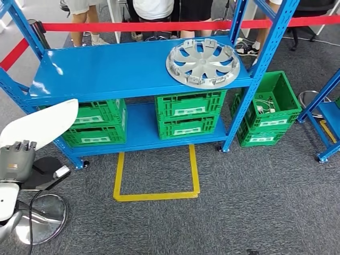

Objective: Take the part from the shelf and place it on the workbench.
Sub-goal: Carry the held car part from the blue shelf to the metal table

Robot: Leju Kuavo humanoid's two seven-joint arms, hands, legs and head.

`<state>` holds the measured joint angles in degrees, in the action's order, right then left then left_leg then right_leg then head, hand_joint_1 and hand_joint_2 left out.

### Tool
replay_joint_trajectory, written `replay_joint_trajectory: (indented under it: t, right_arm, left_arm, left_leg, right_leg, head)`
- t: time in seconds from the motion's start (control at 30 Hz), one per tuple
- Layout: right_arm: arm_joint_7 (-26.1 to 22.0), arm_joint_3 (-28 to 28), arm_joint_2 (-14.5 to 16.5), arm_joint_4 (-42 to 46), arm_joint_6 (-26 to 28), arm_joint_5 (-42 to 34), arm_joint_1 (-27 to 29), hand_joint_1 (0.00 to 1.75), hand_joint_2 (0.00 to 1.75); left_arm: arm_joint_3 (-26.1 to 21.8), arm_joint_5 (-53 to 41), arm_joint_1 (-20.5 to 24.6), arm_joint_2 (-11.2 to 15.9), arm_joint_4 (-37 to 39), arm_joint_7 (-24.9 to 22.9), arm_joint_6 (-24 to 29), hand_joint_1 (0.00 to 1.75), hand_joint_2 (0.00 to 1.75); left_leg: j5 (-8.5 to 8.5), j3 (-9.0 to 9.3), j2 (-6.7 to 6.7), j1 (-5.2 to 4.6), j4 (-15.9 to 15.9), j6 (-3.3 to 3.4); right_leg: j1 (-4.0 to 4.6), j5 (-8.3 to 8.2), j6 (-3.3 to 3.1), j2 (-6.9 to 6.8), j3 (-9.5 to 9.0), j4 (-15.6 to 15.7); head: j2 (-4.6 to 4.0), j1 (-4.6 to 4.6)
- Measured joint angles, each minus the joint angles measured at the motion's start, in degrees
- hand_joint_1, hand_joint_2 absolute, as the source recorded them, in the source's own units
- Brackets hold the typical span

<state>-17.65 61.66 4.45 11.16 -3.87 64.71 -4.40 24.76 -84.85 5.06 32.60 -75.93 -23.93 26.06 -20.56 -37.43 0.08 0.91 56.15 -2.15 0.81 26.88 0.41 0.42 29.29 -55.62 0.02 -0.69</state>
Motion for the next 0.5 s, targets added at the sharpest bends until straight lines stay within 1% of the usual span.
replay_joint_trajectory:
  t: [0.03,0.07,0.1,0.13,0.17,0.2,0.23,0.27,0.3,0.33,0.37,0.4,0.43,0.47,0.5]
  right_arm:
    - [-0.01,0.0,0.09,0.0,0.02,0.08,-0.02,0.0,1.75]
    - [-0.02,0.0,0.17,-0.01,0.03,0.15,-0.05,0.0,1.75]
    - [-0.03,0.0,0.2,-0.01,0.04,0.21,-0.05,0.0,1.75]
    - [-0.03,0.0,0.23,-0.01,0.03,0.27,-0.05,0.0,1.75]
    - [-0.03,0.0,0.29,-0.02,0.01,0.32,-0.02,0.0,1.75]
    - [-0.03,0.0,0.37,-0.02,-0.02,0.37,0.02,0.0,1.75]
    - [-0.03,0.0,0.45,-0.02,-0.04,0.4,0.04,0.0,1.75]
    - [-0.03,0.0,0.52,-0.02,-0.05,0.43,0.04,0.0,1.75]
    - [-0.04,0.0,0.57,0.0,-0.05,0.44,0.02,0.0,1.75]
    - [-0.04,-0.01,0.58,0.01,-0.05,0.44,-0.02,0.0,1.75]
    - [-0.05,-0.01,0.58,0.02,-0.04,0.44,-0.04,0.0,1.75]
    - [-0.06,-0.01,0.57,0.03,-0.04,0.45,-0.02,0.0,1.75]
    - [-0.06,-0.02,0.57,0.03,-0.04,0.46,0.07,0.0,1.75]
    - [-0.06,-0.02,0.57,0.03,-0.04,0.48,0.19,0.0,1.75]
    - [-0.04,-0.02,0.57,0.03,-0.04,0.52,0.33,0.0,1.75]
  left_arm:
    - [-0.39,0.0,-0.32,0.07,-0.13,0.04,-0.01,1.75,1.75]
    - [-0.75,0.0,-0.61,0.13,-0.21,0.06,-0.02,1.75,1.75]
    - [-1.05,0.0,-0.91,0.19,-0.3,0.07,-0.03,1.75,1.75]
    - [-1.27,0.0,-1.3,0.24,-0.4,0.08,-0.03,1.75,1.75]
    - [-1.42,0.0,-1.74,0.28,-0.49,0.09,-0.03,1.75,1.75]
    - [-1.55,0.0,-2.11,0.32,-0.56,0.1,-0.03,1.75,1.75]
    - [-1.69,0.0,-2.36,0.34,-0.64,0.11,-0.03,1.75,1.75]
    - [-1.86,0.0,-2.48,0.36,-0.75,0.13,-0.03,1.75,1.75]
    - [-2.03,0.0,-2.49,0.36,-0.87,0.14,-0.03,1.75,1.75]
    - [-2.21,0.0,-2.5,0.36,-1.03,0.14,-0.03,1.75,1.75]
    - [-2.35,0.0,-2.53,0.36,-1.16,0.15,-0.03,1.75,1.75]
    - [-2.42,0.0,-2.64,0.36,-1.26,0.16,-0.03,1.75,1.75]
    - [-2.47,0.0,-2.81,0.36,-1.32,0.16,-0.04,1.75,1.75]
    - [-2.49,0.0,-2.94,0.36,-1.33,0.17,-0.08,1.75,1.75]
    - [-2.53,0.0,-3.06,0.36,-1.36,0.18,-0.13,1.75,1.75]
  left_leg:
    - [-2.02,-0.75,-0.05,0.01,1.8,-0.28]
    - [-4.8,-1.79,-0.07,0.06,4.89,-0.5]
    - [-7.47,-2.88,-0.07,0.09,8.86,-0.67]
    - [-9.22,-3.67,-0.07,0.14,12.54,-0.82]
    - [-9.76,-3.81,-0.07,0.18,15.0,-0.96]
    - [-9.11,-3.09,-0.06,0.25,15.62,-1.12]
    - [-7.67,-1.45,-0.06,0.37,14.29,-1.29]
    - [-6.31,1.12,-0.05,0.56,11.23,-1.55]
    - [-5.77,3.97,-0.1,0.69,7.36,-1.84]
    - [-5.88,6.33,-0.19,0.75,3.83,-1.77]
    - [-6.36,7.86,-0.24,0.75,1.32,-1.55]
    - [-6.81,8.29,-0.28,0.61,0.25,-1.09]
    - [-6.74,8.02,-0.25,0.54,0.12,-0.41]
    - [-6.36,7.57,-0.11,0.54,0.24,0.19]
    - [-5.91,7.08,-0.02,0.55,0.31,0.84]
  right_leg:
    - [-0.17,-0.73,-0.36,-0.1,0.44,0.37]
    - [-0.25,-1.36,-0.62,-0.17,0.88,0.45]
    - [-0.28,-1.88,-0.76,-0.23,1.6,0.41]
    - [-0.31,-2.39,-0.77,-0.26,2.32,0.31]
    - [-0.37,-2.87,-0.73,-0.29,3.06,0.17]
    - [-0.47,-3.32,-0.62,-0.31,3.81,-0.06]
    - [-0.61,-3.71,-0.43,-0.33,4.56,-0.33]
    - [-0.75,-4.09,-0.15,-0.34,5.33,-0.72]
    - [-0.78,-4.41,0.19,-0.33,6.12,-1.17]
    - [-0.75,-4.77,0.55,-0.31,6.79,-1.59]
    - [-0.65,-5.19,0.9,-0.28,7.3,-1.93]
    - [-0.56,-5.68,1.21,-0.25,7.64,-2.03]
    - [-0.56,-6.19,1.51,-0.22,7.83,-2.02]
    - [-0.63,-6.2,1.82,-0.21,8.07,-2.09]
    - [-0.69,-5.28,2.1,-0.2,8.52,-2.74]
  head:
    - [0.0,-0.11]
    - [0.0,-0.16]
    - [0.0,-0.25]
    - [0.0,-0.29]
    - [0.0,-0.3]
    - [0.0,-0.35]
    - [0.0,-0.35]
    - [0.0,-0.37]
    - [0.0,-0.44]
    - [0.0,-0.48]
    - [0.0,-0.51]
    - [0.0,-0.52]
    - [0.0,-0.49]
    - [0.0,-0.47]
    - [0.0,-0.42]
